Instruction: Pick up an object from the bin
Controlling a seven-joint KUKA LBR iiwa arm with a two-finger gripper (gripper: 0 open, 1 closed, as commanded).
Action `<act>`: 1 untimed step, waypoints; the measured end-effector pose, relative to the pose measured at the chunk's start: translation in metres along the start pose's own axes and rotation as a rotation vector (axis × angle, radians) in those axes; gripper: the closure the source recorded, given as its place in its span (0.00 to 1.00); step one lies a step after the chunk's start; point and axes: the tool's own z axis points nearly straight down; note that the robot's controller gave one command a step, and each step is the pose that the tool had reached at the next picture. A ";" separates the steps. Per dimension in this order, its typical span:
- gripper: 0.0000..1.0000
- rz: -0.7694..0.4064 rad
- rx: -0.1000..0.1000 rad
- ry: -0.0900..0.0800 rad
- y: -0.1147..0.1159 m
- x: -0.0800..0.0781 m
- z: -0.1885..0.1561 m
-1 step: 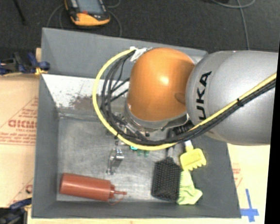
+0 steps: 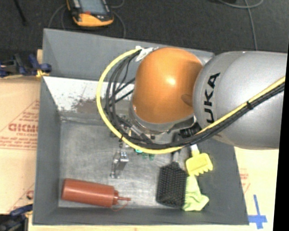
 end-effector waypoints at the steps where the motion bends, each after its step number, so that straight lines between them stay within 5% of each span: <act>1: 0.00 -0.042 0.000 -0.008 0.008 0.009 0.039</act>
Offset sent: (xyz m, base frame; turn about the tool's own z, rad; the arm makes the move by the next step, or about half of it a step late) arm 0.0022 0.0492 -0.0765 -0.4566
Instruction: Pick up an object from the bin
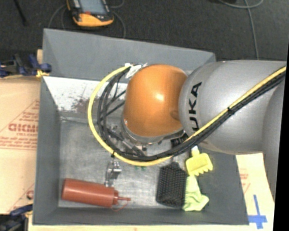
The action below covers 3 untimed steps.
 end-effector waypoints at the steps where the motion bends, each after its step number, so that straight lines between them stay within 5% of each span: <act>1: 0.00 -0.232 0.002 0.011 0.021 -0.003 0.030; 2: 0.00 -0.420 -0.002 0.001 0.006 0.006 0.075; 3: 0.00 -0.591 -0.001 0.011 -0.004 0.022 0.112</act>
Offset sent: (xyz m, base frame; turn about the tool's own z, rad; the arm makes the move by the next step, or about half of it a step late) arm -0.0179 -0.0154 -0.1177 -0.4536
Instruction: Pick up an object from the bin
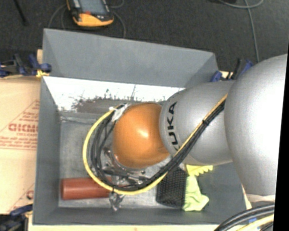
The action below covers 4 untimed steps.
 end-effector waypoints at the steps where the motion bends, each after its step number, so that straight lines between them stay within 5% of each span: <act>1: 0.00 -0.112 0.001 0.001 0.001 0.002 0.008; 2: 1.00 -0.050 -0.004 0.002 -0.027 -0.015 0.014; 3: 1.00 -0.049 -0.004 0.002 -0.027 -0.015 0.014; 4: 1.00 -0.056 0.000 -0.004 -0.028 -0.027 -0.123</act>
Offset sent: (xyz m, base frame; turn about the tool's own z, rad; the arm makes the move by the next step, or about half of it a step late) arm 0.0274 -0.0140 -0.0177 -0.0522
